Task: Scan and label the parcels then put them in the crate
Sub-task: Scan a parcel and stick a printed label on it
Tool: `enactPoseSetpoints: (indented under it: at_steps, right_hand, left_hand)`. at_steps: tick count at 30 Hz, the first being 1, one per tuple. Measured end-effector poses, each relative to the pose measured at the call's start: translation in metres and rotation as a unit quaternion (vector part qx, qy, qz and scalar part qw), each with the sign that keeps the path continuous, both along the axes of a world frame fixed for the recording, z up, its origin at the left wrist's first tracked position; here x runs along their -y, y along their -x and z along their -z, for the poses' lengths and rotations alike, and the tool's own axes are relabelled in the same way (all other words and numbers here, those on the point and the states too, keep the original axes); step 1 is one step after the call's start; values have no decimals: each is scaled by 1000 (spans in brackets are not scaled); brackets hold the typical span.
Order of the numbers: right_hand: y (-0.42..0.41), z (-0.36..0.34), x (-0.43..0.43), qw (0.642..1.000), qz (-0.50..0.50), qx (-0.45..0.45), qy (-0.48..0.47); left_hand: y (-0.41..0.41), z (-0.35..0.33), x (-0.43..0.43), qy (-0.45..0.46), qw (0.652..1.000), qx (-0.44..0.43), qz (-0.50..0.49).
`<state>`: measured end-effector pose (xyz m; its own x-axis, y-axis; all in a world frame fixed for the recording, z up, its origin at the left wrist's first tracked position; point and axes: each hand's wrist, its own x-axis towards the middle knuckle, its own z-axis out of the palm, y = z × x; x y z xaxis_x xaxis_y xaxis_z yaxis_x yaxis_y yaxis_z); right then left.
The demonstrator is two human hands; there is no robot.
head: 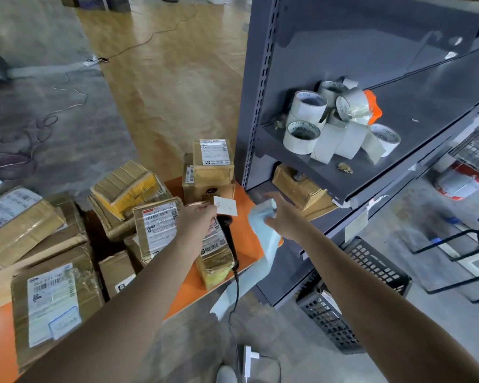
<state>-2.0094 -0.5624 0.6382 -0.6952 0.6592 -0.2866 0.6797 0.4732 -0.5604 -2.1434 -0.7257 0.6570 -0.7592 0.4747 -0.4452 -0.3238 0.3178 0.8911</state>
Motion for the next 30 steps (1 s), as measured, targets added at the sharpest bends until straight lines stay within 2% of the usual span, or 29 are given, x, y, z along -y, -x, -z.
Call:
enactPoseSetpoints:
  at_steps: [5, 13, 17, 21, 26, 28, 30]
  right_hand:
    - [18, 47, -2, 996, -34, 61, -60]
    - [37, 93, 6, 981, -69, 131, -128]
    - [42, 97, 9, 983, -45, 114, -133]
    - [40, 96, 5, 994, -45, 88, -53]
    - [46, 66, 1, 998, 5, -36, 45]
    - [54, 45, 9, 986, 67, -84, 130]
    - [59, 26, 21, 957, 116, -133, 229]
  left_hand:
    - [-1, 11, -9, -10, 996, 75, -43]
    - [3, 22, -11, -4, 995, 81, -57]
    - [3, 22, -8, -10, 995, 87, -53]
    - [4, 17, -9, -14, 993, 105, -55]
    - [9, 9, -3, -13, 991, 115, -64]
    - [12, 4, 1, -21, 991, 118, -67]
    - [14, -2, 6, -28, 990, 119, -70]
